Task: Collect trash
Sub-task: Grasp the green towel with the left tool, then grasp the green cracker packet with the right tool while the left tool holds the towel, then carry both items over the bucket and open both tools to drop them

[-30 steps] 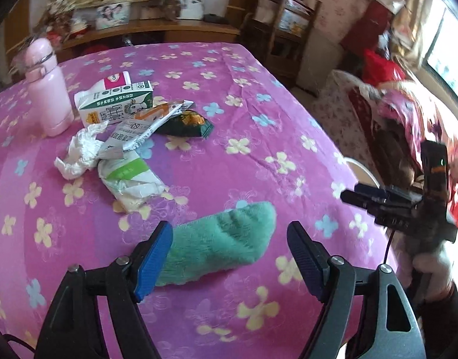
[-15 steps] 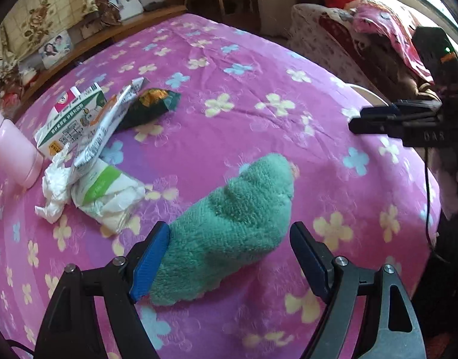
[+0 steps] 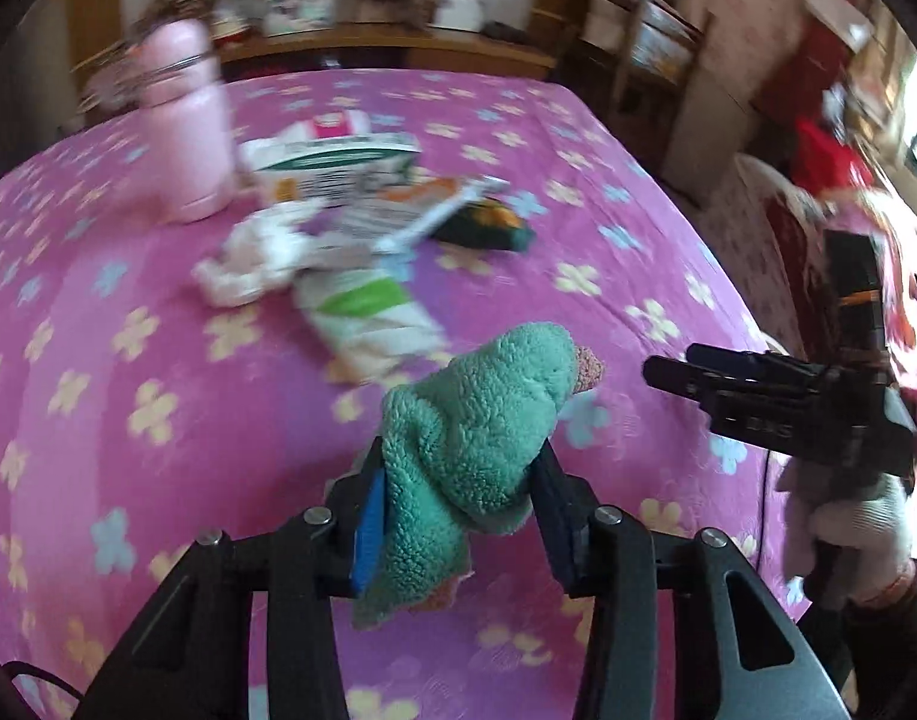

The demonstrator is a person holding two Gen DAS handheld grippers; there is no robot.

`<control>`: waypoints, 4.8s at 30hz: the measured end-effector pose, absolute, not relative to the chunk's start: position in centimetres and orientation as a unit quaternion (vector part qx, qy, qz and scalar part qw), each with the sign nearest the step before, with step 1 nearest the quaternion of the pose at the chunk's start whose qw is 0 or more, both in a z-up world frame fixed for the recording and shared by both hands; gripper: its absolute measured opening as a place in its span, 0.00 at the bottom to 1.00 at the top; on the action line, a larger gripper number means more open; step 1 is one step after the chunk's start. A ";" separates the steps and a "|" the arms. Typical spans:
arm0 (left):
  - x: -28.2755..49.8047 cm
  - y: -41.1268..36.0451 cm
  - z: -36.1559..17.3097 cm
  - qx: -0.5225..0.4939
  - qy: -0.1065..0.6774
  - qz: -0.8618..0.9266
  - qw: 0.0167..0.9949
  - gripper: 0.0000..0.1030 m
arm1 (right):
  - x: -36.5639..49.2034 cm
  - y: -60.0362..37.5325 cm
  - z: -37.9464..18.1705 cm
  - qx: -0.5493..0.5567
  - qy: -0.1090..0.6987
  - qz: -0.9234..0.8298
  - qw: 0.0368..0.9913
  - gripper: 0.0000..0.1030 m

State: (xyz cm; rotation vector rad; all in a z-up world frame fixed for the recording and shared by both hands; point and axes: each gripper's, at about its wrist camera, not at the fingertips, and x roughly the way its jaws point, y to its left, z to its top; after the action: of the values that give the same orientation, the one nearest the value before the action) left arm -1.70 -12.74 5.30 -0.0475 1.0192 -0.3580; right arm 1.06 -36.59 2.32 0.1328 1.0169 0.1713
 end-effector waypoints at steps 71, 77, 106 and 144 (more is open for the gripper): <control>-2.8 -8.4 1.2 -0.074 0.520 -0.090 0.846 0.66 | -2.1 -34.5 1.5 -0.099 0.513 0.147 0.840 0.36; -3.6 -8.2 1.9 -0.069 0.512 -0.101 0.850 0.49 | -5.4 -36.8 2.6 -0.044 0.502 0.134 0.853 0.31; -7.2 -30.2 10.9 -0.041 0.464 -0.310 0.829 0.45 | -14.3 -51.7 7.9 0.061 0.426 -0.022 0.902 0.31; -6.1 -48.6 5.1 -0.035 0.525 -0.397 0.752 0.47 | -15.8 -66.1 1.1 0.165 0.448 -0.151 0.865 0.34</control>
State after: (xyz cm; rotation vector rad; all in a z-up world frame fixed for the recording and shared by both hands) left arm -6.05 -48.64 5.14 -0.0771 1.1469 -0.8670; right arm -15.79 -66.10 1.10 0.3454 0.9393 -0.3158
